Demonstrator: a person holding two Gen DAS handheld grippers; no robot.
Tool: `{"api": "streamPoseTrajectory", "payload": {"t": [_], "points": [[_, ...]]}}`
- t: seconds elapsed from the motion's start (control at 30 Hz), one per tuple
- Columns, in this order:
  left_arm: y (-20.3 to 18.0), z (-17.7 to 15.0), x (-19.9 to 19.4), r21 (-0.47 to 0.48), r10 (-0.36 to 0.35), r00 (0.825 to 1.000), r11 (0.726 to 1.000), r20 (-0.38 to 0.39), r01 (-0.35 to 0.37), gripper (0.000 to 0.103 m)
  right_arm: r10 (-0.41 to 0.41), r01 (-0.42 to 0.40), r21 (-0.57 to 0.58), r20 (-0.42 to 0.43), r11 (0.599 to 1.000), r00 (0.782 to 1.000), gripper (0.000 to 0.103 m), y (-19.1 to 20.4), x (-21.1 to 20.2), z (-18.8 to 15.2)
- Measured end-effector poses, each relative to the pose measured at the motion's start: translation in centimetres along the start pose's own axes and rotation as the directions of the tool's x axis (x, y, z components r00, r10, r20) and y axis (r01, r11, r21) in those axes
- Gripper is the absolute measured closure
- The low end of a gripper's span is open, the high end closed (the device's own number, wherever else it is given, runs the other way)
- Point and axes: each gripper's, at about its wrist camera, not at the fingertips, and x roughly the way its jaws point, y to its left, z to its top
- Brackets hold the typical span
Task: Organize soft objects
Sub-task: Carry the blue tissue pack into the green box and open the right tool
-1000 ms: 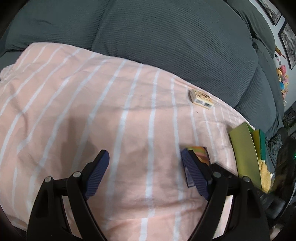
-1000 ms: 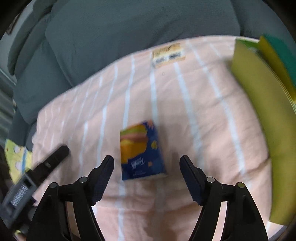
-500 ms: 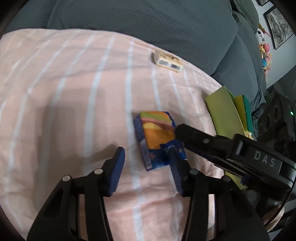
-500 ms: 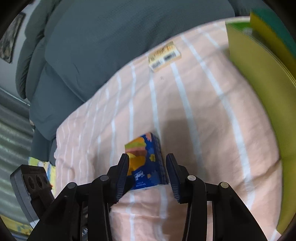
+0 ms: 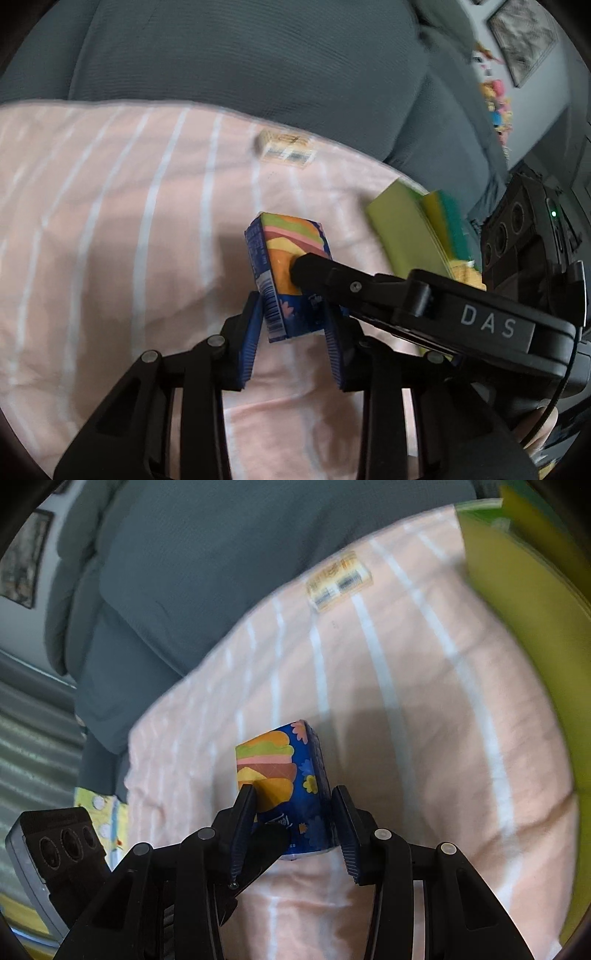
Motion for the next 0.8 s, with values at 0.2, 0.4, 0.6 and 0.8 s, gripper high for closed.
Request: {"api": "streamPoseTrajectory", "payload": {"t": [0.2,0.4,0.6,0.8], "points": [[-4.3,1.4,-1.9,0.089,-0.076,0.992,0.994,0.105,0.067,0.073,-0.01,0.022,-0.063,0.186,0.998,0.983,0.058,1.2,-6.5,0.7],[-10.3,2.6,-0.5,0.216,-0.148,0.981,0.969,0.129,0.118,0.073,-0.025,0.031,-0.014,0.319,0.999,0.947,0.058,-0.8,-11.7,1.7],[-15.9,3.6,2.3,0.317,-0.217,0.973,0.931,0.083,0.18,0.073,-0.067,0.036,0.077,0.449,0.996,0.891,0.058,-5.5,-16.8,2.5],[-20.7,4.2,6.2,0.38,-0.254,0.967,0.895,0.008,0.232,0.073,-0.122,0.043,0.167,0.501,0.985,0.857,0.058,-10.4,-19.8,3.2]]}}
